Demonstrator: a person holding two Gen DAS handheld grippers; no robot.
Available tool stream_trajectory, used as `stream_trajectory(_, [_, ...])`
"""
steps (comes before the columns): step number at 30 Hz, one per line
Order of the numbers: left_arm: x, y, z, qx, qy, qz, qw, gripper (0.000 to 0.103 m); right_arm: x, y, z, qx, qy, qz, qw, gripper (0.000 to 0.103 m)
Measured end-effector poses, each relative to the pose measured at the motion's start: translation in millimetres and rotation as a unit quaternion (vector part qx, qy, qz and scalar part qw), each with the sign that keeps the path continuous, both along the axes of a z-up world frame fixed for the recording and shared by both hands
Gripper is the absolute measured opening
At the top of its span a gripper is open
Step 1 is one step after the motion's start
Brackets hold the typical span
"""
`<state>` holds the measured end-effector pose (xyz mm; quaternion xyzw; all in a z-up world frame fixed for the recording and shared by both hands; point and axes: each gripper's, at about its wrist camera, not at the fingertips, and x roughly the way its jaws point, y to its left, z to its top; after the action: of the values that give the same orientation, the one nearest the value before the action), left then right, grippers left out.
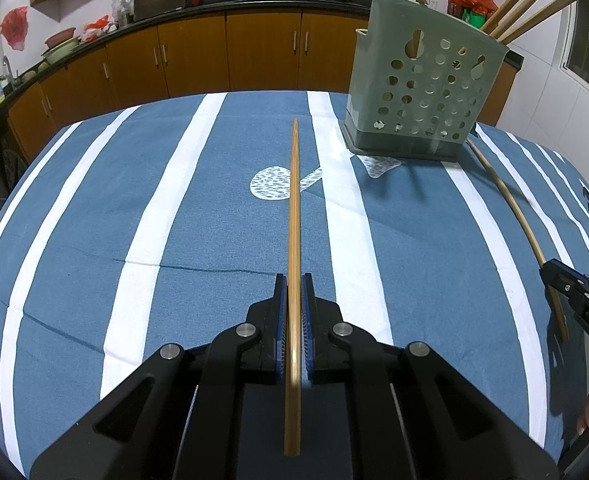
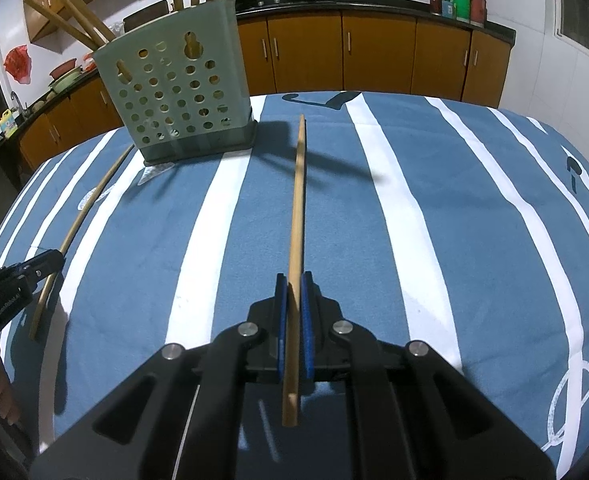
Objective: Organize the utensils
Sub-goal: 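Hold both chopsticks just above the table, then raise both held chopsticks upright above the green holder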
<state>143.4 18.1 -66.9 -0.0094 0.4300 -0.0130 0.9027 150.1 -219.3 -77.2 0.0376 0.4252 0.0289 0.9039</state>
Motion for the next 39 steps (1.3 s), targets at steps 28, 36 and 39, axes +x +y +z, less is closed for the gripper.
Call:
stream_trajectory(28, [-7.9, 11.8, 31.3, -0.015, -0.039, -0.002, 0.9991, 0.008, -11.1, 1.5, 35.3, -0.006, -0.05, 0.005, 0.999, 0.008])
stream_trajectory(36, [-13.7, 17.8, 70.9, -0.028, -0.095, -0.007, 0.9951, 0.008, -16.7, -7.7, 79.4, 0.006, -0.11, -0.006, 0.994, 0.008])
stream_trajectory(39, [-13.7, 22.0, 88.3, -0.038, -0.119, -0.006, 0.9922, 0.008, -18.0, -14.8, 99.2, 0.013, -0.137, -0.014, 0.99, 0.008])
